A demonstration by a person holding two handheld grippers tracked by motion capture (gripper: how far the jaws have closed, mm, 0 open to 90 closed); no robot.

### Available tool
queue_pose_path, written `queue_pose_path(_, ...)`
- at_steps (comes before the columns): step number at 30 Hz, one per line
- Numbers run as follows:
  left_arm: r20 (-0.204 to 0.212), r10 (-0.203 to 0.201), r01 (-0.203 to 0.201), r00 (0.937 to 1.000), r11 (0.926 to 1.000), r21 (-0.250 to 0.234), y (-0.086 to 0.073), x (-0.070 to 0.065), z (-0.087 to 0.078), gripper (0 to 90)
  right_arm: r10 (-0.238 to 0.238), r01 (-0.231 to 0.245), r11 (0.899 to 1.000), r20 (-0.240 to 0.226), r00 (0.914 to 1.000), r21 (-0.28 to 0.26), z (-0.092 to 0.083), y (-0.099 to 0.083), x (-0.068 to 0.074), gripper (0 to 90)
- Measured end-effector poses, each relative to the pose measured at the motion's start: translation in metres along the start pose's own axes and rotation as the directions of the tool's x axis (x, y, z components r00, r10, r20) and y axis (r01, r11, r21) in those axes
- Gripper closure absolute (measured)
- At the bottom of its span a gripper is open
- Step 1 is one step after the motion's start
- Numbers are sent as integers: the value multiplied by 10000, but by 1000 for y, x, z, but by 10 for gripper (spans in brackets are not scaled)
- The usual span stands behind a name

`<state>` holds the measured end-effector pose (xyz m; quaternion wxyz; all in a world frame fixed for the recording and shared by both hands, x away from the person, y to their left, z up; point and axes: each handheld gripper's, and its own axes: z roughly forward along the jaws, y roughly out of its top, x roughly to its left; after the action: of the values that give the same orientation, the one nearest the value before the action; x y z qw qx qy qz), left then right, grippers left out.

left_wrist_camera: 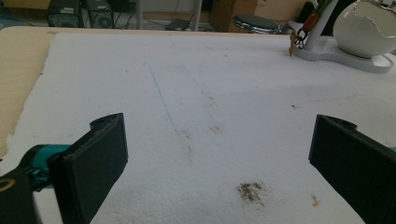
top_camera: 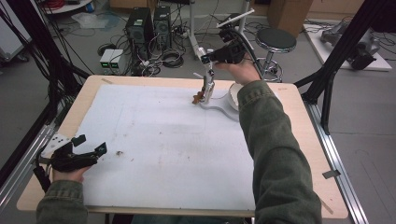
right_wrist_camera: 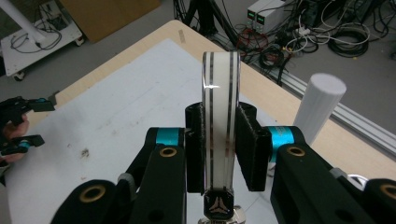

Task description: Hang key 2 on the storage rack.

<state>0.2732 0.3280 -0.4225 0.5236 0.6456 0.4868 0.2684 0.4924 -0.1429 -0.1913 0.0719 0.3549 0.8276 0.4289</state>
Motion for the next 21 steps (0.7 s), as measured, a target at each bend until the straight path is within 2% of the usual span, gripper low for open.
queue_pose_path(5,-11,-39,39,10000,10000,-14,0,2,0,50,-161,161,9998,-37,9999,-81,3,9,-2,746)
queue_pose_path(11,32,23,-23,10000,10000,-2,0,3,-1,50,-361,361,9993,161,9992,21,5,21,-2,746)
queue_pose_path(13,49,26,-26,10000,10000,-20,0,3,-1,50,-446,446,9990,297,9986,-10,6,24,-3,745)
queue_pose_path(18,85,2,-2,10000,10000,-3,-1,4,0,50,-265,266,9996,412,9988,-4,8,26,-11,745)
queue_pose_path(21,81,58,-58,10000,10000,32,-1,4,1,50,-466,466,9989,360,9983,-1,12,28,-15,745)
